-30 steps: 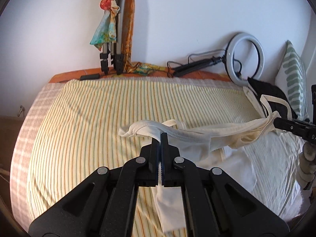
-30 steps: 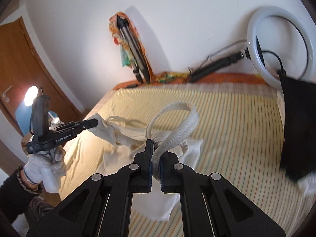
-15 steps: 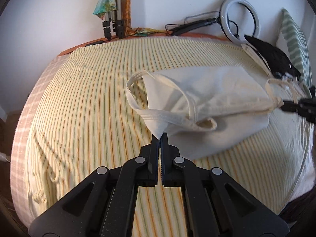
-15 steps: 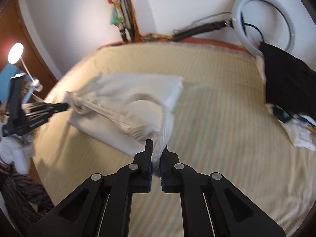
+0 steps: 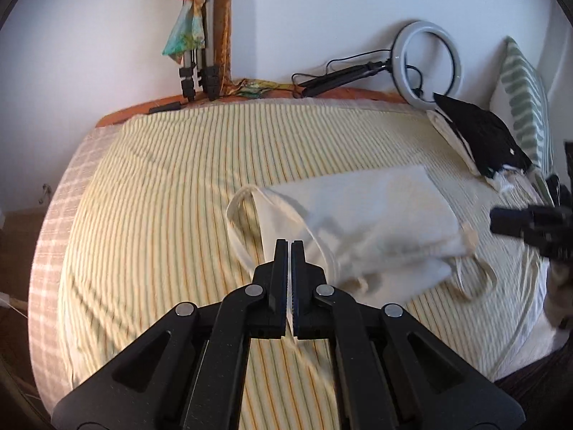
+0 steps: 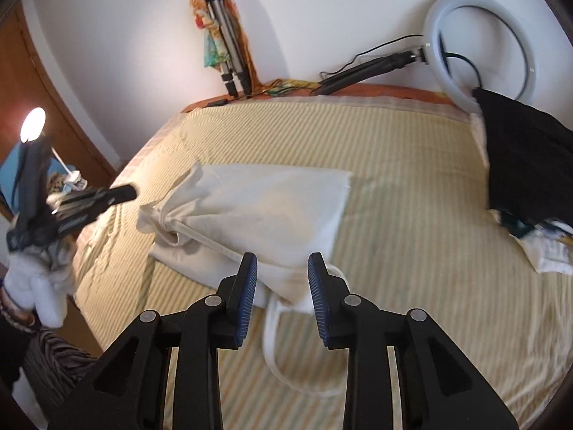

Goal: Fold small clothes
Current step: 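Open the right gripper off the strap while the left gripper keeps holding its strap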

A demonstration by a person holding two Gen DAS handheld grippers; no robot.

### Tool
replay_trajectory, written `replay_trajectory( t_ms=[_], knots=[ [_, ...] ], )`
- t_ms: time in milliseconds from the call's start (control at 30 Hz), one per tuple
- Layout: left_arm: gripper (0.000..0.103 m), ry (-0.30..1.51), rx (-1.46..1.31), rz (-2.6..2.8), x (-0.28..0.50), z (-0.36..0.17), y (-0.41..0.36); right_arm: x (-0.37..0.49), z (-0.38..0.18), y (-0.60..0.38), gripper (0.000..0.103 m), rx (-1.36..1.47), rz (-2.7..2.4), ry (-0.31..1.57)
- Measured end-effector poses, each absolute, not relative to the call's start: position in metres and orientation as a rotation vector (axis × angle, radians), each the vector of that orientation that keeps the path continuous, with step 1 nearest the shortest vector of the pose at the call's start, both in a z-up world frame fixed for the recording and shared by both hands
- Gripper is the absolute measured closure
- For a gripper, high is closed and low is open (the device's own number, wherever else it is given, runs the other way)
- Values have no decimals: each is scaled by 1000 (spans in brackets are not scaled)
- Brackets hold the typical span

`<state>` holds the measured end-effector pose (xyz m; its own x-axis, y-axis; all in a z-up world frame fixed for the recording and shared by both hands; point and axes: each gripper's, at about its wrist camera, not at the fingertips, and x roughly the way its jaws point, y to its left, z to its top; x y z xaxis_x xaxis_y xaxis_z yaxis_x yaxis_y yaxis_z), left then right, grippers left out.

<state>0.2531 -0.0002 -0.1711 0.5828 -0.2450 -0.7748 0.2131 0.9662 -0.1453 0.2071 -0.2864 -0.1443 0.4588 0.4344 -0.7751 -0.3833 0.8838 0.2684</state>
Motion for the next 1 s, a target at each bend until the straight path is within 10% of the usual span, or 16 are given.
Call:
replay_trajectory(
  t_ms=[1000],
  knots=[
    [103,933,9,-342,224,-181,-37,213,-189,-259,75,-63,602,1078]
  ],
)
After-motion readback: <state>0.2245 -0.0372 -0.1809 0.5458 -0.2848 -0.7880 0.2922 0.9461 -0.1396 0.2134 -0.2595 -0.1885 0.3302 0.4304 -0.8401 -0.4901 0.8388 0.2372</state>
